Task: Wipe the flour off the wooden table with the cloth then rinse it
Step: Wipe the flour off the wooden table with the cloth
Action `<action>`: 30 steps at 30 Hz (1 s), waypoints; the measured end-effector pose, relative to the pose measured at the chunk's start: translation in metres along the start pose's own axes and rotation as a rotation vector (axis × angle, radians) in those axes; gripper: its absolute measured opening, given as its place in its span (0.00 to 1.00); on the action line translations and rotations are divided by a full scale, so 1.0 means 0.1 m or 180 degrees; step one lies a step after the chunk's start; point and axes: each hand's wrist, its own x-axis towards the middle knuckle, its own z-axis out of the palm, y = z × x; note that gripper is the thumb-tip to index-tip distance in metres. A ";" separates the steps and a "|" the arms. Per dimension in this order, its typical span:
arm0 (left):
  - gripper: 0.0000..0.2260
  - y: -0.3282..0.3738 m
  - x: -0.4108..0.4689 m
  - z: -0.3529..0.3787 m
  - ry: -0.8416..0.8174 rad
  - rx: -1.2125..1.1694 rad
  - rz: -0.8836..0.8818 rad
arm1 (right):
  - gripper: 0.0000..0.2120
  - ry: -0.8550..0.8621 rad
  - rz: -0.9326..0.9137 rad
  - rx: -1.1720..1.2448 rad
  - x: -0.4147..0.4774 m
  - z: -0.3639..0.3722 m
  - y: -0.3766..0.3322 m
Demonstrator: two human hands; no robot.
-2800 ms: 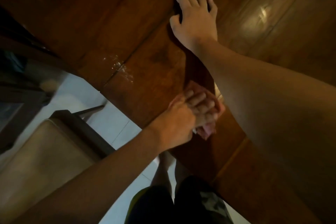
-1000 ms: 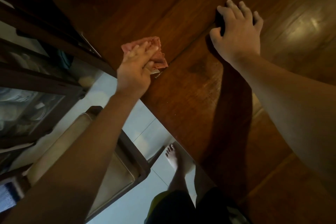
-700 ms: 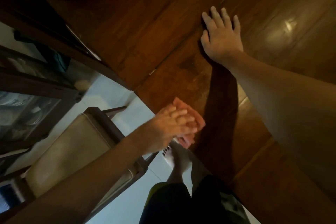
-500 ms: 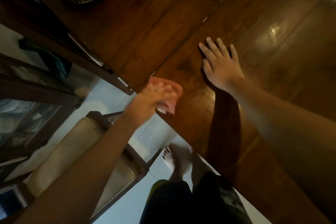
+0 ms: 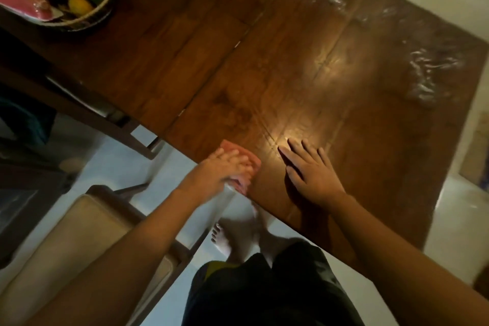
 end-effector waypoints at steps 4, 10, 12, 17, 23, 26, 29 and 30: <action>0.22 -0.15 0.11 -0.17 0.1365 -0.0698 -0.1333 | 0.26 -0.0218 0.0267 -0.0028 -0.45 -0.06 0.26; 0.25 0.31 0.39 0.13 0.0691 0.0130 -0.1744 | 0.27 -0.0250 0.0660 0.0040 -0.62 -0.29 0.67; 0.26 0.60 0.43 0.30 0.0489 0.0160 -0.1521 | 0.28 -0.0203 0.0705 0.0143 -0.62 -0.35 0.75; 0.29 1.20 0.75 0.54 -0.0084 0.0531 -0.1111 | 0.28 -0.0202 0.0451 0.0241 -0.67 -0.38 0.95; 0.22 1.38 1.29 0.49 0.1150 -0.0173 -0.2170 | 0.28 -0.0275 -0.0153 0.0043 -1.06 -0.27 1.64; 0.23 1.76 1.66 0.66 0.1008 0.0034 -0.2538 | 0.27 -0.0325 -0.0354 -0.0083 -1.32 -0.25 2.11; 0.25 2.23 1.86 0.92 0.0681 -0.0025 -0.1675 | 0.26 -0.0272 -0.0412 -0.0159 -1.55 -0.28 2.56; 0.27 2.38 1.85 1.01 0.0508 -0.0072 -0.1385 | 0.26 -0.0284 -0.0399 -0.0179 -1.60 -0.30 2.68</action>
